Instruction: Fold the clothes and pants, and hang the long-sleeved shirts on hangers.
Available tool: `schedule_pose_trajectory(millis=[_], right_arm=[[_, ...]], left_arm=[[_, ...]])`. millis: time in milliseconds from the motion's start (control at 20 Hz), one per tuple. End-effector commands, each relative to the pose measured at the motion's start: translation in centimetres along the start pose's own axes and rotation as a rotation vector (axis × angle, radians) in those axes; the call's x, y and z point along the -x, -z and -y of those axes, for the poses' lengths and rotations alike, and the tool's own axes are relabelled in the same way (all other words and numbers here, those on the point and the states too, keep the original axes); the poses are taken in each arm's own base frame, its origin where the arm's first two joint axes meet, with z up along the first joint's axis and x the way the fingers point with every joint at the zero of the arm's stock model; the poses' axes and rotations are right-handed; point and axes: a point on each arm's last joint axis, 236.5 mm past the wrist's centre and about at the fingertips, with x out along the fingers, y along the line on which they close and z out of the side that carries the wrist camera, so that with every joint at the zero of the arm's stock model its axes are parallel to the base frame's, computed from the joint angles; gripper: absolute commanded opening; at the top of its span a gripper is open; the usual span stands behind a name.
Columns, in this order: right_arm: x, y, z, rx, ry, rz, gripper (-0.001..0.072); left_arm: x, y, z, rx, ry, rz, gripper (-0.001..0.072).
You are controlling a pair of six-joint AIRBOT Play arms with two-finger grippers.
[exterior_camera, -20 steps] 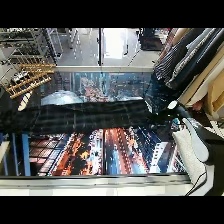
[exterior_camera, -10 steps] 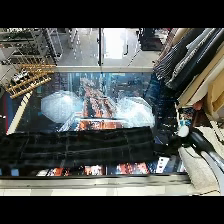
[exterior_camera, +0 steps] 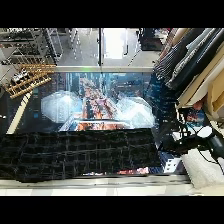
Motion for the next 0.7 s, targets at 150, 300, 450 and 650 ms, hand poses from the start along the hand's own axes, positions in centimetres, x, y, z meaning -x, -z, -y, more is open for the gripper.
schedule_pose_trajectory(millis=[150,300,450,650], right_arm=[[-5.1,-3.6,1.8,0.035,-0.228,-0.054,0.054],[-5.5,-5.2,2.6,0.088,-0.225,-0.048,0.0541],[-6.0,-5.4,2.2,0.148,-0.226,-0.058,0.0527],[-8.6,-4.3,-0.4,0.2,-0.261,-0.136,0.0173]], left_arm=[[0.7,1.2,12.3,-0.271,0.328,-0.028,0.0474],[-0.6,3.1,13.6,-0.295,0.349,-0.09,0.0474],[-2.1,5.0,14.3,-0.302,0.367,-0.15,0.0474],[-4.0,8.6,16.0,-0.376,0.41,-0.245,0.0441]])
